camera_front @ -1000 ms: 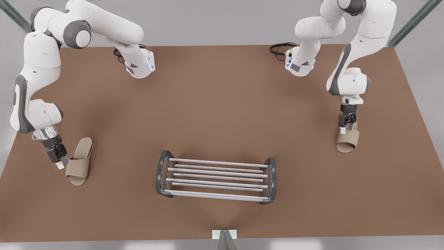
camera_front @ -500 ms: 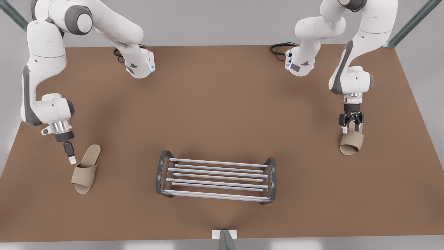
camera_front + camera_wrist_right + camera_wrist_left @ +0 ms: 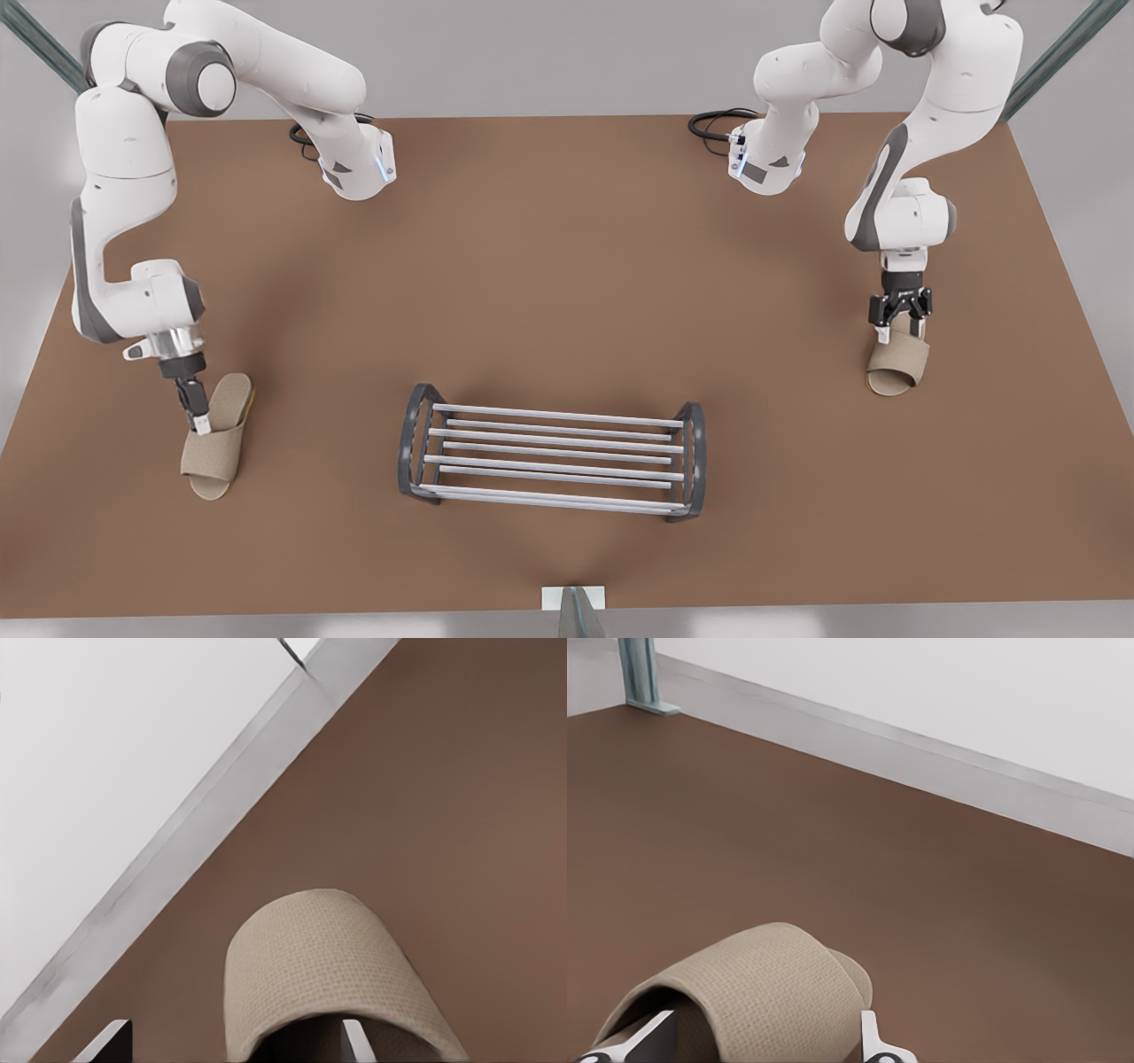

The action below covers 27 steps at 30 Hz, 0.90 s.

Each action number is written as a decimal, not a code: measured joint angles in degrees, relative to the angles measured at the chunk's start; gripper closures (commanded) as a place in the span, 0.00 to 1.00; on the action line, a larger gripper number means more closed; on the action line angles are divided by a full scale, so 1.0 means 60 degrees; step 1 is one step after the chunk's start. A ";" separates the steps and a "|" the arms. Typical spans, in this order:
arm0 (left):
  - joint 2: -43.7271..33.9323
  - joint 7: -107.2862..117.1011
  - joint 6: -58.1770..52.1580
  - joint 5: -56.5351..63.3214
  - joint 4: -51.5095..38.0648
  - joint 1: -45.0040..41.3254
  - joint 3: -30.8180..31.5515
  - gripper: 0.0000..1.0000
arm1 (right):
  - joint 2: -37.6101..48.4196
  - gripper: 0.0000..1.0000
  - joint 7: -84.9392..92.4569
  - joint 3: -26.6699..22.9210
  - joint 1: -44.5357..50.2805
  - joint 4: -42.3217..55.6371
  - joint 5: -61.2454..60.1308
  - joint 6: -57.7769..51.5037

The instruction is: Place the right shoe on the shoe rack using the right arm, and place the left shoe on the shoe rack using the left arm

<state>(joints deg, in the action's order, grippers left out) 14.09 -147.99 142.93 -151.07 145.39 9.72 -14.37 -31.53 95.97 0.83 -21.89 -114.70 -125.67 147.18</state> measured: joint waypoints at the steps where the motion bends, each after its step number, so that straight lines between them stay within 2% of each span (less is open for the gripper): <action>1: 0.0014 0.0061 -0.0006 -0.0004 -0.0007 0.0015 0.0080 0.00 | -0.0043 0.10 0.0047 0.0084 -0.0043 0.0011 -0.0020 0.0000; 8: 0.0187 0.0698 -0.0067 -0.0051 -0.0080 0.0008 0.0600 0.00 | -0.0470 0.11 0.0247 0.0335 -0.0097 0.0227 -0.0292 -0.0373; 12: 0.0153 0.1157 -0.0071 -0.0076 -0.0097 0.0010 0.1133 0.00 | -0.0544 0.20 0.0329 0.0441 -0.0100 0.0346 -0.0312 -0.0494; 13: 0.0151 0.1291 -0.0066 -0.0109 -0.0100 0.0001 0.1262 0.00 | -0.0605 0.26 0.0347 0.0445 -0.0101 0.0376 -0.0311 -0.0524; 14: 0.0144 0.1417 -0.0062 -0.0154 -0.0110 -0.0006 0.1351 0.00 | -0.0666 0.38 0.0364 0.0447 -0.0131 0.0398 -0.0306 -0.0566; 15: 0.0138 0.1537 -0.0057 -0.0192 -0.0128 -0.0006 0.1396 0.00 | -0.0698 0.64 0.0380 0.0448 -0.0178 0.0409 -0.0298 -0.0615; 16: 0.0136 0.1651 -0.0053 -0.0221 -0.0142 -0.0005 0.1420 0.00 | -0.0712 0.79 0.0393 0.0447 -0.0214 0.0414 -0.0284 -0.0668; 23: 0.0176 0.2363 -0.0018 -0.0299 -0.0372 0.0005 0.1500 0.00 | -0.0435 0.79 0.0466 0.0470 -0.0276 0.0420 -0.0261 -0.0825; 27: 0.0491 0.2688 0.0028 -0.0304 -0.0884 0.0024 0.1489 0.00 | 0.0459 0.79 0.0522 0.0488 -0.0234 0.0176 -0.0210 -0.0782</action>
<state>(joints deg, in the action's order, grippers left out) 17.03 -131.86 143.10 -152.90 140.09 9.87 -5.44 -28.77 99.10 3.76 -23.29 -113.64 -126.93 142.49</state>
